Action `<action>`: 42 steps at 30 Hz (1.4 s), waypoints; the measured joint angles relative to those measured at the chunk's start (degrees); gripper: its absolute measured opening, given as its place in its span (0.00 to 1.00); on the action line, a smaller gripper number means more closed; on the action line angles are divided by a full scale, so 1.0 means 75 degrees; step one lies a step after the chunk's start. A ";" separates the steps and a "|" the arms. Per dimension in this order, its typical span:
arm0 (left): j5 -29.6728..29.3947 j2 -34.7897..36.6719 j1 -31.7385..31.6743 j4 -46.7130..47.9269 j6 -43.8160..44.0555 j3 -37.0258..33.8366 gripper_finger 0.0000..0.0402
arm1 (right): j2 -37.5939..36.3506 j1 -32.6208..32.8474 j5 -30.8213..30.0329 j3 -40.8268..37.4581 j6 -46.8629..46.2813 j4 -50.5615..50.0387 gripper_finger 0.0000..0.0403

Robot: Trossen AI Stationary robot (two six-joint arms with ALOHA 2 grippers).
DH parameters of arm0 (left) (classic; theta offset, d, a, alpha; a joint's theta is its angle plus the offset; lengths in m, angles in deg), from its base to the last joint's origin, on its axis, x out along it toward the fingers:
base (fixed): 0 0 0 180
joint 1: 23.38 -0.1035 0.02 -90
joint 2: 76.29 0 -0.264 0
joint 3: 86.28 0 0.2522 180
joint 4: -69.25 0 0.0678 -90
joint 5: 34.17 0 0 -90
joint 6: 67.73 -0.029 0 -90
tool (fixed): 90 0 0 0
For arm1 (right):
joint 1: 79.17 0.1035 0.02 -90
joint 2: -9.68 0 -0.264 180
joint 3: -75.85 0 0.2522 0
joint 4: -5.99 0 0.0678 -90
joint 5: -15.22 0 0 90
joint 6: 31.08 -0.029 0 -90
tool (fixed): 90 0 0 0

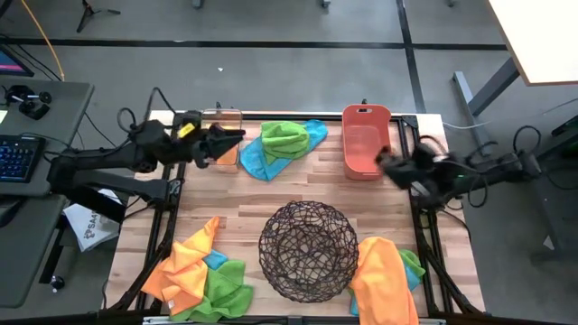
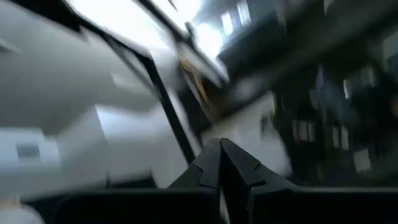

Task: Sort microfiber towel by color & place in baskets
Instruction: Put the right orange towel into the transparent bin

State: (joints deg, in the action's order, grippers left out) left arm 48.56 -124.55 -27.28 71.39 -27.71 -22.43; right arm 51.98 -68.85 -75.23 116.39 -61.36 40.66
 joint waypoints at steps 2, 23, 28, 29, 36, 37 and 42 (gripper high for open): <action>0.0066 0.0223 -0.0065 0.0033 -0.0136 0.0000 0.49 | 0.0475 -0.0051 0.0648 0.0592 -0.0273 -0.1321 0.00; 0.0067 0.3417 -0.0135 0.3093 -0.1285 0.0006 0.49 | 0.1979 0.2365 0.2444 0.2854 -0.7818 -1.4421 0.49; 0.0064 0.3790 -0.0135 0.3446 -0.1173 0.0003 0.49 | 0.1997 0.2297 0.2366 0.2018 -0.8247 -1.4023 0.65; 0.0064 0.3824 -0.0135 0.3457 -0.1170 0.0003 0.49 | 0.1997 0.2266 0.2363 0.1846 -0.8246 -1.3769 0.67; 0.0131 0.3871 -0.0135 0.3526 -0.1034 0.0003 0.49 | 0.2010 0.2280 0.2603 0.0672 -0.8652 -1.2590 0.68; 0.0131 0.3871 -0.0135 0.3547 -0.0969 0.0003 0.49 | 0.2012 0.2280 0.2659 0.0562 -0.8680 -1.2461 0.68; 0.0082 0.3871 -0.0135 0.3560 -0.0960 0.0003 0.49 | 0.2012 0.2280 0.2507 0.0425 -0.8617 -1.2013 0.62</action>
State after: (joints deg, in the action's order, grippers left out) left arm 49.17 -95.51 -28.28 98.09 -34.91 -22.41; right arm 67.07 -51.75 -56.43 119.57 -125.99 -49.44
